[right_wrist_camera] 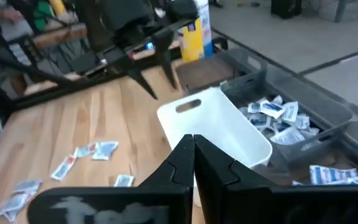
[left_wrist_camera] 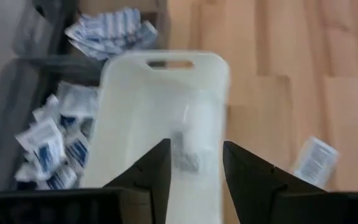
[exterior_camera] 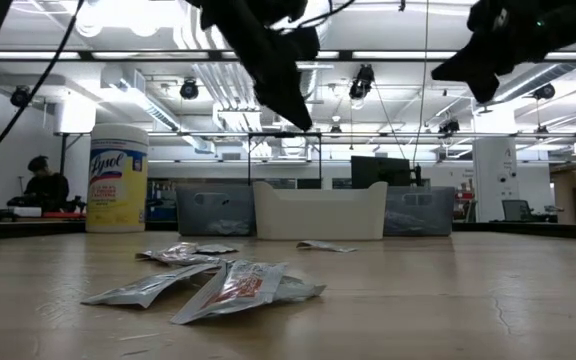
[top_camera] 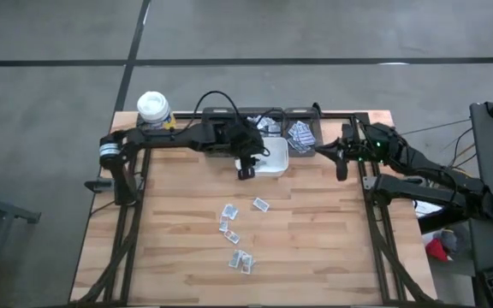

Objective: Pick & Place First Aid Supplies
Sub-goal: Put the alcohol pad into the middle black bin

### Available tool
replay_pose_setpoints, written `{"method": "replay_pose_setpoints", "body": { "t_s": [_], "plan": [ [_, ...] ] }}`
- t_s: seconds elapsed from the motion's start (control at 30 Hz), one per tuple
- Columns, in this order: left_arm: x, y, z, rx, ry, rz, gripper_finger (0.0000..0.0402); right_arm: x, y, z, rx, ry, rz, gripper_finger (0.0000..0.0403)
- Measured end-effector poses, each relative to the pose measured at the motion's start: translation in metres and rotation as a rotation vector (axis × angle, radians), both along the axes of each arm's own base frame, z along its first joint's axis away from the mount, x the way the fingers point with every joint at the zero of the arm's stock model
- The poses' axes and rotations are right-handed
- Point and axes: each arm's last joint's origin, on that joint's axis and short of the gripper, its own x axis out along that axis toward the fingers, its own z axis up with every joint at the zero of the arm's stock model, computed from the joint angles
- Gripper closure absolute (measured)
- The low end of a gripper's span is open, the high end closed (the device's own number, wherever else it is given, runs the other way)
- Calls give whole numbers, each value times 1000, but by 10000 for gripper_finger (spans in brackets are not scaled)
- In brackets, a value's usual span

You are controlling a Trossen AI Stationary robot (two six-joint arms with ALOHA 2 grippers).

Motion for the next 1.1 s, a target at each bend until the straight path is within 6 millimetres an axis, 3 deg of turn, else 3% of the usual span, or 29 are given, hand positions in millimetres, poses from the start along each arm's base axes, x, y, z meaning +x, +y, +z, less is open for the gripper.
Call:
{"method": "replay_pose_setpoints", "body": {
  "t_s": [0.17,0.5,0.87,1.1],
  "plan": [
    [-15,-18,9,-44,68,-7,262,-10,5,-21,31,-44,-16,394],
    [-28,-55,0,-131,239,-7,262,-24,13,-50,43,-142,-31,394],
    [-49,-101,-46,-195,383,-12,262,-30,15,-79,107,-176,-73,394],
    [-49,-115,-78,-137,317,-149,262,-30,15,-82,125,-175,-76,394]
  ]
}}
